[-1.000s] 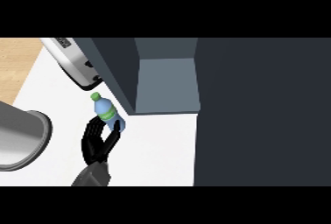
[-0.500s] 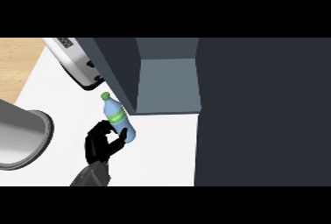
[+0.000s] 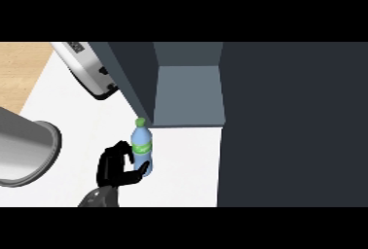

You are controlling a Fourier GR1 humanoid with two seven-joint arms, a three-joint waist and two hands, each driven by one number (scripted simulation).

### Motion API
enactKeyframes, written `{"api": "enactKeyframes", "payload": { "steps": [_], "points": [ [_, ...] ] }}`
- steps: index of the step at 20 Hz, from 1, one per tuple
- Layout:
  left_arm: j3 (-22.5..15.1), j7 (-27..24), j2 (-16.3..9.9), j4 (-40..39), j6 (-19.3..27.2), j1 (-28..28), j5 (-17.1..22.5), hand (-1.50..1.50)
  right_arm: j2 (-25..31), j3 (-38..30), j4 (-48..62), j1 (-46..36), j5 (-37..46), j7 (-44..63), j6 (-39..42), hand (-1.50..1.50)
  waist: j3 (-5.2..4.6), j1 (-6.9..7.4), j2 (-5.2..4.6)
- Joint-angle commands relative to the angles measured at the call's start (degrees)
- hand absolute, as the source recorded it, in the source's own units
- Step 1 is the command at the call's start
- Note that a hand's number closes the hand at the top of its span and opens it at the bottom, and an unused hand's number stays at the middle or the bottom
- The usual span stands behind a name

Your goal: Pick up the bottled water, place it into the cabinet and close the cabinet

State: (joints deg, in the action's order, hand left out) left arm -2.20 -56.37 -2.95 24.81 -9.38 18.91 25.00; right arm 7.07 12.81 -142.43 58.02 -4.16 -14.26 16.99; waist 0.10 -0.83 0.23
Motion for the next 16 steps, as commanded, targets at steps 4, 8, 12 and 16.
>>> {"api": "enactKeyframes", "payload": {
  "steps": [4,8,12,16],
  "points": [
    [-2.88,7.52,1.83,9.43,-1.01,-2.72,0.18,1.5,0.45,0.65,-6.2,4.21,-2.69,1.18,1.21,-1.5,-0.05,0.53,0.17],
    [-8.52,12.88,2.9,18.18,6.2,-4.0,2.96,1.5,-0.54,-0.34,-1.77,-0.55,-3.89,1.1,0.55,-1.5,-0.03,0.82,0.14],
    [-15.51,16.66,2.93,25.06,12.29,-3.95,6.83,1.5,-1.29,3.11,-5.01,3.59,-1.31,0.97,0.69,-1.5,-0.1,-0.17,0.2],
    [-16.77,23.68,2.94,32.94,21.11,-0.67,1.96,1.5,0.37,-1.13,-5.26,2.54,-5.1,2.98,1.11,-1.5,-0.02,0.63,0.23]
  ]
}}
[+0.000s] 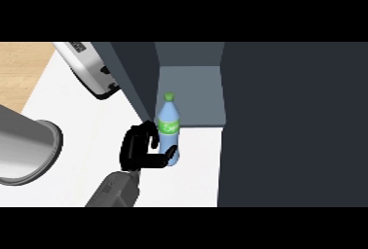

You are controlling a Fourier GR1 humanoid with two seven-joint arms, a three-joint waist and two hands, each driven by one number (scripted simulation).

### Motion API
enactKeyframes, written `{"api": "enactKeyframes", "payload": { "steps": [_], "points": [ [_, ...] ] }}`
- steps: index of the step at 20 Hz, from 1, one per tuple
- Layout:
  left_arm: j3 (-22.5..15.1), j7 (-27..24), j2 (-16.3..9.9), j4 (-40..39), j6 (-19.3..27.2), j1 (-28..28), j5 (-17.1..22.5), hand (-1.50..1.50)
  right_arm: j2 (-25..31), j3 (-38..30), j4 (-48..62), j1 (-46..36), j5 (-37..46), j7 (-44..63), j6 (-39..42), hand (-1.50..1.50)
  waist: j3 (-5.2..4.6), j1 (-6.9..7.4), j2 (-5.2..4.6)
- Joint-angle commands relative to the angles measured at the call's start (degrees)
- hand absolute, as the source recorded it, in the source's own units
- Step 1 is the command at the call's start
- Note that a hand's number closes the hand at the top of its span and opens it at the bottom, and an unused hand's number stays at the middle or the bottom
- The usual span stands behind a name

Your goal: Pick up the bottled water, place it into the cabinet and close the cabinet

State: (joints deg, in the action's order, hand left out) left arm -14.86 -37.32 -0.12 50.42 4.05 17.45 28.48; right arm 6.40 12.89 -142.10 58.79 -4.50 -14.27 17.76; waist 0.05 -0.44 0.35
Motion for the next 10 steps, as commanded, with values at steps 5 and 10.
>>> {"api": "enactKeyframes", "payload": {
  "steps": [5,10],
  "points": [
    [-5.37,10.63,0.11,8.28,14.89,9.07,-2.42,1.5,-0.79,-2.36,-3.54,-1.61,-5.42,3.06,-1.07,-1.5,-0.02,-0.18,-0.3],
    [-7.56,13.17,0.12,4.91,20.59,15.76,0.14,1.5,0.53,-5.49,-3.62,-2.25,-7.47,2.51,0.54,-1.5,-0.04,-0.63,-0.39]
  ]
}}
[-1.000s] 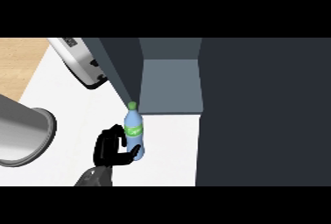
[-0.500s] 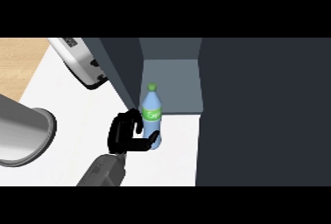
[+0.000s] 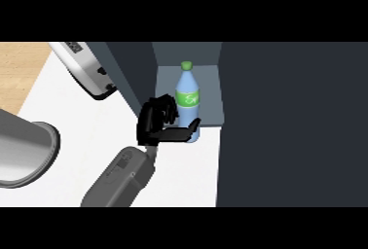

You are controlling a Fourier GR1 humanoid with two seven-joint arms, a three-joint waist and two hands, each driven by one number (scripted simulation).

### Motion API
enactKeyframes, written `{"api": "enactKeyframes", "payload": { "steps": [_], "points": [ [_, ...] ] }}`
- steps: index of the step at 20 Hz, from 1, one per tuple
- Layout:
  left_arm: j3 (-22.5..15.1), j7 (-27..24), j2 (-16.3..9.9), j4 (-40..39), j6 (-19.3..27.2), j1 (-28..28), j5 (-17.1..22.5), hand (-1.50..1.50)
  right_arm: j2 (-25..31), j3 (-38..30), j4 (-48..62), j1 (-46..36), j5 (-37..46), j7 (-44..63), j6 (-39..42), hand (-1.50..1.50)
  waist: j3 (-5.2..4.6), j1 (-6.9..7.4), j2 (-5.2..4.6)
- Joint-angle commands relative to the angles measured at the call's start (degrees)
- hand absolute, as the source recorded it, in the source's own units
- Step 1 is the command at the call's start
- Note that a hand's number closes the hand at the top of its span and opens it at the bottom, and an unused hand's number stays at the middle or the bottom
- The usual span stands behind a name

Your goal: Pick up the bottled water, place it into the cabinet and close the cabinet

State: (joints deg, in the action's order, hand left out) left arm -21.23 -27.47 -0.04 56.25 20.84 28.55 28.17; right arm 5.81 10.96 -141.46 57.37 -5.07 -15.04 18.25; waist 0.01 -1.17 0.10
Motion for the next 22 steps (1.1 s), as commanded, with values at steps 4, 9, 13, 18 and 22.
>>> {"api": "enactKeyframes", "payload": {
  "steps": [4,9,13,18,22],
  "points": [
    [-0.39,7.04,0.03,-7.86,8.0,15.31,-0.86,1.5,0.85,-3.58,-3.04,-0.37,-6.55,1.56,1.4,-1.5,0.01,-0.54,-0.29],
    [-2.27,6.07,0.04,-15.62,12.08,21.12,6.01,1.5,-0.58,-1.22,-1.95,-1.59,-4.65,2.43,1.28,-1.5,-0.04,-1.5,-0.55],
    [0.4,2.45,0.04,-25.12,9.75,23.16,5.64,1.5,0.98,-4.32,-3.44,0.77,-7.56,0.93,3.83,-1.5,-0.04,-2.71,-0.81],
    [-1.13,2.89,0.02,-34.92,13.07,28.51,-0.21,1.5,0.78,-6.95,-1.46,-2.51,-7.82,0.45,3.55,-1.5,0.01,-2.61,-1.07],
    [1.75,1.9,0.03,-41.16,15.57,30.67,0.66,1.5,0.72,-6.09,-0.59,-3.37,-7.81,1.54,3.9,-1.5,-0.03,-3.09,-1.55]
  ]
}}
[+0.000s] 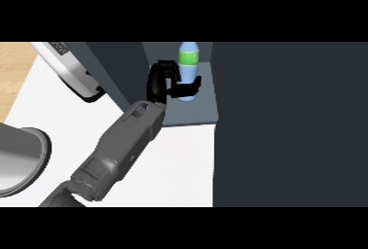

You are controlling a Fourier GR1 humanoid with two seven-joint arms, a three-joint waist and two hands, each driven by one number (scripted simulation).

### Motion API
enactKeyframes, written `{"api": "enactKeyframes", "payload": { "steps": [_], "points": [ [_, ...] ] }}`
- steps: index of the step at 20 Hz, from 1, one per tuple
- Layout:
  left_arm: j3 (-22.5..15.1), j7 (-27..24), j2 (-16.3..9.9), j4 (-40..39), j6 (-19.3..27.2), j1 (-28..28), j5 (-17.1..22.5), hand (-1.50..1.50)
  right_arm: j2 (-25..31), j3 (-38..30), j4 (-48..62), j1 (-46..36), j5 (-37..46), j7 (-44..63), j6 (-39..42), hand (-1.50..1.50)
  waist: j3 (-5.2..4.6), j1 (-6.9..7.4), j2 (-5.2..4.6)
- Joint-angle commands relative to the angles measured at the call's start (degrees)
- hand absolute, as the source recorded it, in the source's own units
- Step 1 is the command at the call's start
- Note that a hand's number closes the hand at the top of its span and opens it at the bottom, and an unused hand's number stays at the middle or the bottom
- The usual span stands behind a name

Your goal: Pick up the bottled water, place it into the cabinet and close the cabinet

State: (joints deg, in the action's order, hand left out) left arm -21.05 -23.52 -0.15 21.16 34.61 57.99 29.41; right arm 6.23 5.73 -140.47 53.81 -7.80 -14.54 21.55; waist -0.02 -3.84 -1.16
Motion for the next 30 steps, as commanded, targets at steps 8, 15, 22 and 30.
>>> {"api": "enactKeyframes", "payload": {
  "steps": [8,15,22,30],
  "points": [
    [7.17,-4.35,-0.36,-11.36,2.25,5.63,1.97,1.5,0.19,-1.8,-0.12,-0.29,-5.75,-0.97,2.54,-1.5,-0.02,-1.56,-0.53],
    [4.36,-6.04,-1.37,-16.04,8.56,9.79,-2.41,-1.5,1.03,-2.96,-0.77,0.21,-6.16,-1.01,3.68,-1.5,0.01,-2.52,-0.82],
    [6.24,-6.52,-2.69,-16.27,3.72,10.91,-1.27,-1.5,1.58,-2.83,-0.38,0.17,-6.17,-1.3,5.0,-1.5,-0.07,-2.43,-1.1],
    [10.23,-13.51,-3.23,-10.48,-7.65,12.52,1.79,-1.5,0.82,-1.26,-0.67,0.9,-5.6,-0.45,5.05,-1.5,-0.11,-0.95,-0.56]
  ]
}}
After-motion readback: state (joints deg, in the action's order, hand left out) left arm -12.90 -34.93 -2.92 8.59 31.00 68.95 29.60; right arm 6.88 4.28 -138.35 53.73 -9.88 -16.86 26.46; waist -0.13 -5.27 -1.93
